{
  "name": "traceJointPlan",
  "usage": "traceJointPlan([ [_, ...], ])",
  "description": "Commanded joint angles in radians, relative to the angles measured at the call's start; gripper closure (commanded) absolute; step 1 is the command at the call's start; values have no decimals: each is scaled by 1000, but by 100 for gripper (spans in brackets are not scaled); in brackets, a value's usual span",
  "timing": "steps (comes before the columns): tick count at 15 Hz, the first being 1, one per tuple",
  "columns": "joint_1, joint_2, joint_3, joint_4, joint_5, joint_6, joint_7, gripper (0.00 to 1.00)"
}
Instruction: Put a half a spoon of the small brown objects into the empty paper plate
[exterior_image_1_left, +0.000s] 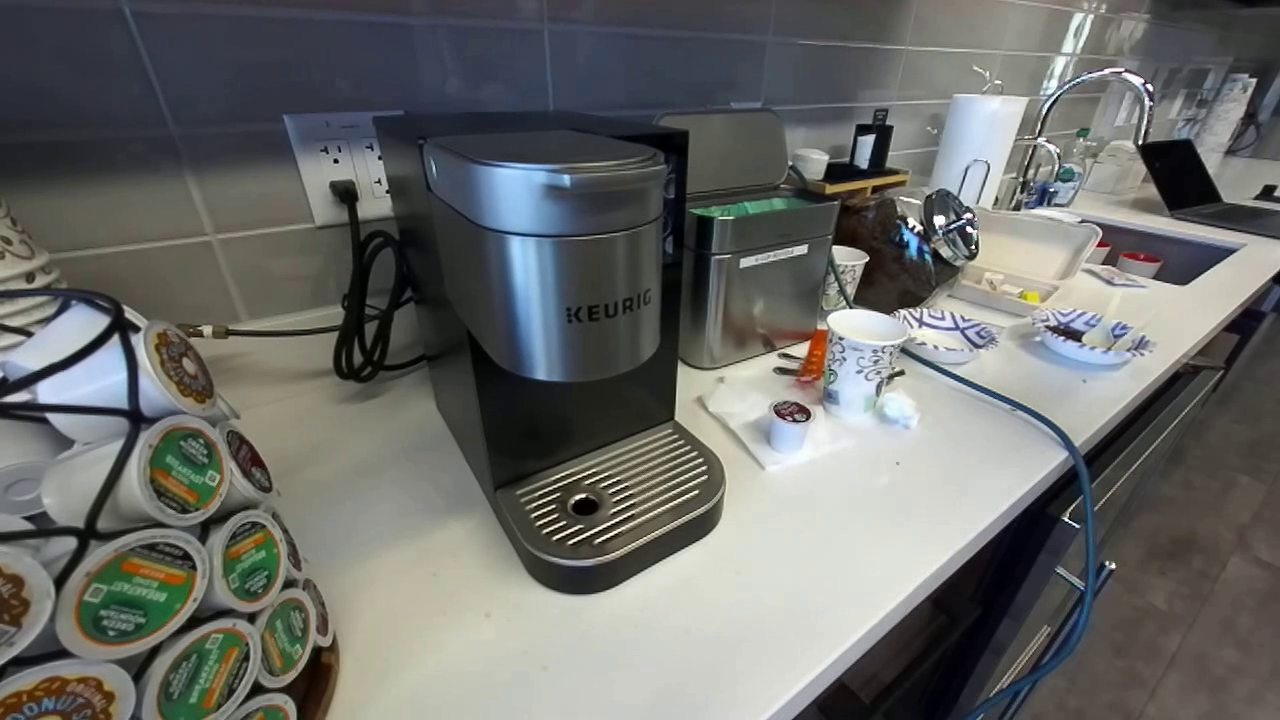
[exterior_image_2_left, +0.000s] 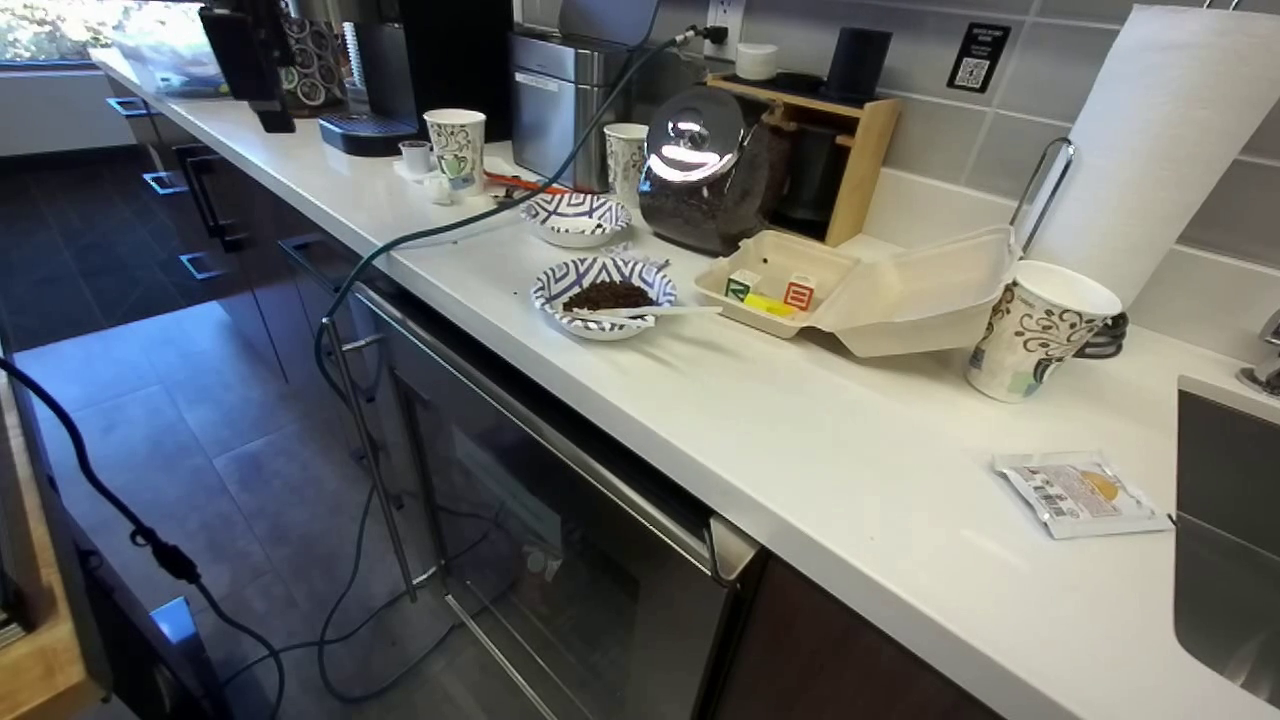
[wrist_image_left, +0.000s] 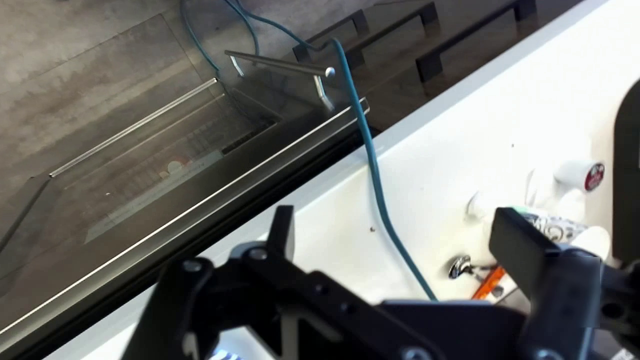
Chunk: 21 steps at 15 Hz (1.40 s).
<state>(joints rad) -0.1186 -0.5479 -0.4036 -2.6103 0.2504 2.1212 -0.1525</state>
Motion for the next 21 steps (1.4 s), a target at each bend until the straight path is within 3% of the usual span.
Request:
traceJointPlan([
  [1,20,233,-168,183,193,-54,-216,0],
  [2,63,290,-241,235,217,-72,-245,0],
  [3,-35,157,-118,120,164,-24,-191,0],
  [5,-50,205,-127,150,173,-29,-217,0],
  [8,-60,191,-88,142,172,-29,-210,0],
  [13,-65,185,-87,141,171,-29,-208,0],
  [16,-44,253,-95,156,339,85,-168,0],
  [21,-47,472,-115,307,672,301,-286,0],
])
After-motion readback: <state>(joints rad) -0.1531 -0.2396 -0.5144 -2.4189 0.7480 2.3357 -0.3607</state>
